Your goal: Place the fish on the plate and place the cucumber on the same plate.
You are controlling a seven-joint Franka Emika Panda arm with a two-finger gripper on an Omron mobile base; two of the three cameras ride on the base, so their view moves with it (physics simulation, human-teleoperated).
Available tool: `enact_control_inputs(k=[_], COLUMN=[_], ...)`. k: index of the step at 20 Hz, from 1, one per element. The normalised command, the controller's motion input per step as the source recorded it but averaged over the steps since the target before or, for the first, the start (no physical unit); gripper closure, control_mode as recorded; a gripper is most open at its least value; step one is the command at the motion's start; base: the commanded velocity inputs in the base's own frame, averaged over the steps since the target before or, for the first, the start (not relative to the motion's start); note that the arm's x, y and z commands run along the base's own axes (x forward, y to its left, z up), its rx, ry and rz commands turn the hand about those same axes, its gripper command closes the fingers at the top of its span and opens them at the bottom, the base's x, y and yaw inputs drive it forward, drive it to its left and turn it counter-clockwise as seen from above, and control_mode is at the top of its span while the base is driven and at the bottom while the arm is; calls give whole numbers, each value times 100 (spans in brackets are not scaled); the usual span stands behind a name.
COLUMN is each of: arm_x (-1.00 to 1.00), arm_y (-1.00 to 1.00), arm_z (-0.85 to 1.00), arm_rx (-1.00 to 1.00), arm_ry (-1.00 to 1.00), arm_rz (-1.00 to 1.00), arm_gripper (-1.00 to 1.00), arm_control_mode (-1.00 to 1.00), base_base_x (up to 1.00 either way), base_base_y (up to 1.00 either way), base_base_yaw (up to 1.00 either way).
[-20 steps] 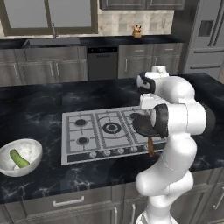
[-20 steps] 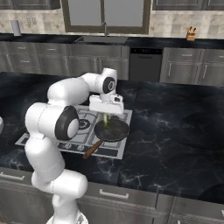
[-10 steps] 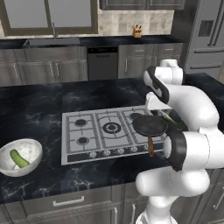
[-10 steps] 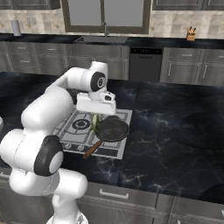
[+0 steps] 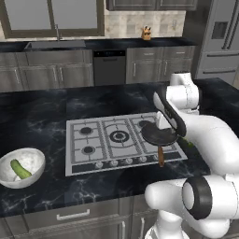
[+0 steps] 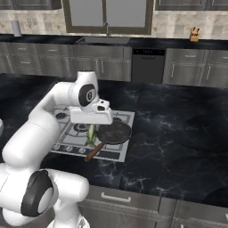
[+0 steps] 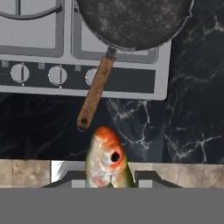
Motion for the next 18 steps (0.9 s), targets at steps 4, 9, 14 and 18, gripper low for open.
enact_control_inputs(k=[4, 9, 14, 18], arm_x=[-37, 0, 0, 0], arm_y=[0, 0, 10, 0], arm_z=[0, 0, 0, 0], arm_rx=[0, 0, 0, 0], arm_ry=[-5, 0, 0, 0], arm_rz=[0, 0, 0, 0], arm_gripper=[100, 100, 100, 100], arm_control_mode=[-100, -100, 100, 100], base_base_x=[0, 0, 0, 0], base_base_y=[0, 0, 17, 76], base_base_yaw=[0, 0, 0, -1])
